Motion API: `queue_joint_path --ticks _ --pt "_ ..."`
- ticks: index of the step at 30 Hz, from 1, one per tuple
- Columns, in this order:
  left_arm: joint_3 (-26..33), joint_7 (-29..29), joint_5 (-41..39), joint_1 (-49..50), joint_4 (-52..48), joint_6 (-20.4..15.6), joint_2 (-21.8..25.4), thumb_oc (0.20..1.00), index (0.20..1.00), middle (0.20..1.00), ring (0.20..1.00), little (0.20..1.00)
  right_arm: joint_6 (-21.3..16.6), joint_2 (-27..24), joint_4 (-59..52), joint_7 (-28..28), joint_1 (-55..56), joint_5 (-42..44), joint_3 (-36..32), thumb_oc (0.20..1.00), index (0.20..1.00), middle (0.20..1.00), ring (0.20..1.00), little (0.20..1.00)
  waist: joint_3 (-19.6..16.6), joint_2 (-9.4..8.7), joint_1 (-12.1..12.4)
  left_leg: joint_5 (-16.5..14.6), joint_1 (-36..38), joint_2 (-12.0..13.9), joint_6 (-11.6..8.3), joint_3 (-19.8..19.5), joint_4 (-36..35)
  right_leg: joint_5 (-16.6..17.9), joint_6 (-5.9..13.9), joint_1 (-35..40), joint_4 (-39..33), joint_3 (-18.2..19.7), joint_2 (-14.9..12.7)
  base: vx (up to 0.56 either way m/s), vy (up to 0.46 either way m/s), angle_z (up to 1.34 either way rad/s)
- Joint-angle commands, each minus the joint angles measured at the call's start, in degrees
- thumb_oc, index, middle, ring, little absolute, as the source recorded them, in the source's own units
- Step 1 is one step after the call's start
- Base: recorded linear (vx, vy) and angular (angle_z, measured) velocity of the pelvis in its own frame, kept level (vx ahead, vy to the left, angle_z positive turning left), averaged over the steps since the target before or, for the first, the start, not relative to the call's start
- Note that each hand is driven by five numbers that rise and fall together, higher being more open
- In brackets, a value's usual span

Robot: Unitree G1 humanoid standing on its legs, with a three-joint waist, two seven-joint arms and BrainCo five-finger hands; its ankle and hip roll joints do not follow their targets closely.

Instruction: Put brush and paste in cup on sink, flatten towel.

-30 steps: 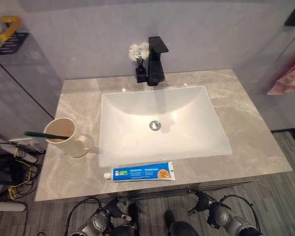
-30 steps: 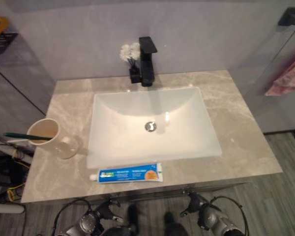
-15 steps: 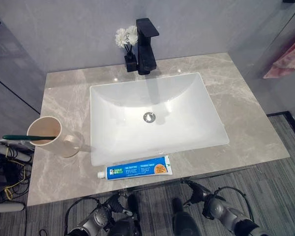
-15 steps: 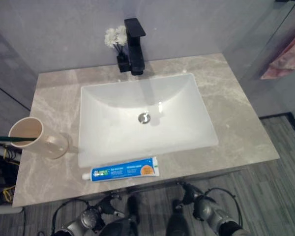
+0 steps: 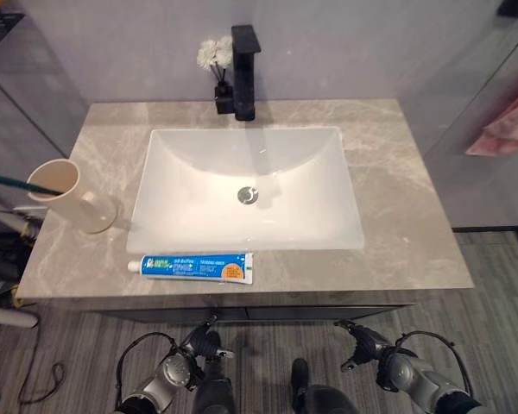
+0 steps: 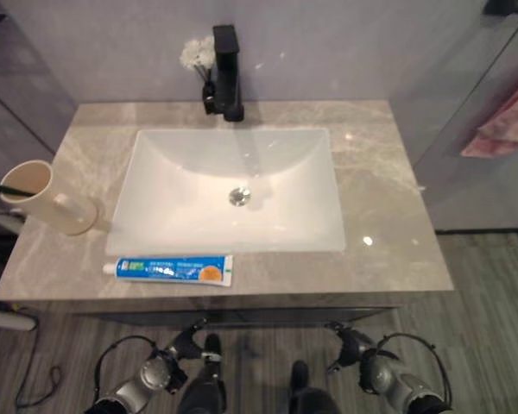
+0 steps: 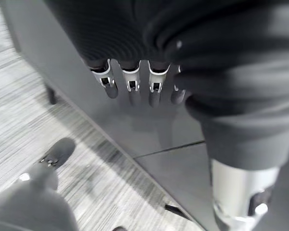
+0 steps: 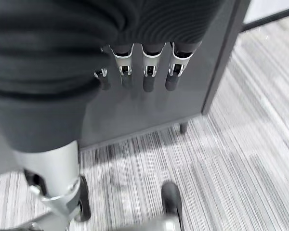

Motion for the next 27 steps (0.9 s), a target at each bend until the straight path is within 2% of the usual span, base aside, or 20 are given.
queue_joint_path --ticks 1,2,4,8,13,22,25,27 --pt "1.73 1.47 -1.58 -2.62 -1.07 -1.86 0.22 1.0 1.0 1.0 1.0 1.0 -0.02 -0.7 -1.99 -1.42 -0.7 1.04 -1.94 1.0 1.0 1.0 1.0 1.0 -1.55 -0.9 -2.78 -1.56 11.64 0.58 0.39 -0.35 0.09 6.66 8.36 0.93 -5.36 4.62 -3.27 0.0 0.095 0.47" --pt "1.14 1.63 -1.64 -3.02 -1.07 -1.97 -0.02 1.0 1.0 1.0 1.0 1.0 -0.07 -0.4 -1.09 -1.93 -0.53 1.67 -2.14 1.0 1.0 1.0 1.0 1.0 -1.61 -0.54 -2.96 -1.17 11.78 0.35 0.43 -0.52 -0.51 6.84 8.49 0.92 -5.09 4.89 -3.45 0.01 0.117 0.33" --pt "0.48 1.64 -1.26 -3.22 -1.13 -2.03 -0.29 1.0 1.0 1.0 1.0 1.0 0.03 0.39 1.27 -2.12 -0.4 2.02 -2.13 1.0 1.0 1.0 1.0 1.0 -1.95 0.02 -3.39 -2.37 12.79 -0.61 1.18 -0.35 -1.37 7.06 8.95 1.45 -4.42 5.64 -4.41 0.04 0.189 0.17" --pt "0.02 0.61 -0.69 -2.17 -3.59 -2.29 1.08 1.0 1.0 1.0 1.0 1.0 0.49 1.76 2.42 -1.64 -0.28 2.03 -2.64 1.0 1.0 1.0 1.0 1.0 -2.27 0.01 -2.81 -4.75 14.61 -3.21 2.99 0.53 -1.32 8.93 10.53 2.57 -4.37 7.09 -7.43 0.04 0.242 -0.07" --pt "0.36 0.1 0.73 -1.07 -4.05 -2.1 2.33 1.0 1.0 1.0 1.0 1.0 0.58 3.48 2.77 -1.49 -1.16 2.36 -2.74 1.0 1.0 1.0 1.0 1.0 -3.11 -0.16 -1.9 -4.46 15.96 -5.16 3.84 0.52 -3.91 10.68 11.87 2.83 -4.48 7.27 -9.59 0.0 0.134 -0.05" --pt "1.48 -0.82 3.18 1.74 -3.55 -2.46 5.2 1.0 1.0 1.0 1.0 1.0 0.69 5.46 5.93 -0.73 -1.47 3.27 -2.56 1.0 1.0 1.0 1.0 1.0 -4.24 -0.88 -0.34 -4.76 16.85 -5.09 3.9 0.18 -4.51 11.83 12.61 4.45 -5.93 5.64 -10.08 0.01 0.014 0.02" --pt "2.86 -0.1 4.37 3.62 -4.94 -3.94 7.38 1.0 1.0 1.0 1.0 1.0 -0.03 5.68 5.89 -0.56 -0.91 5.16 -3.42 1.0 1.0 1.0 1.0 1.0 -4.42 -1.05 0.44 -4.72 16.81 -4.8 3.53 -0.11 -4.51 11.89 12.71 4.94 -7.24 4.74 -10.15 0.0 -0.012 0.01" --pt "-1.48 4.32 21.25 4.79 -18.48 -11.5 20.75 1.0 1.0 1.0 1.0 1.0 -3.18 5.93 7.52 -1.68 -0.48 8.69 -4.48 1.0 1.0 1.0 1.0 1.0 -4.3 -1.04 1.62 -4.14 16.12 -4.54 2.83 -0.15 -4.51 12.39 13.03 4.79 -8.45 3.94 -10.34 -0.03 -0.044 0.03"
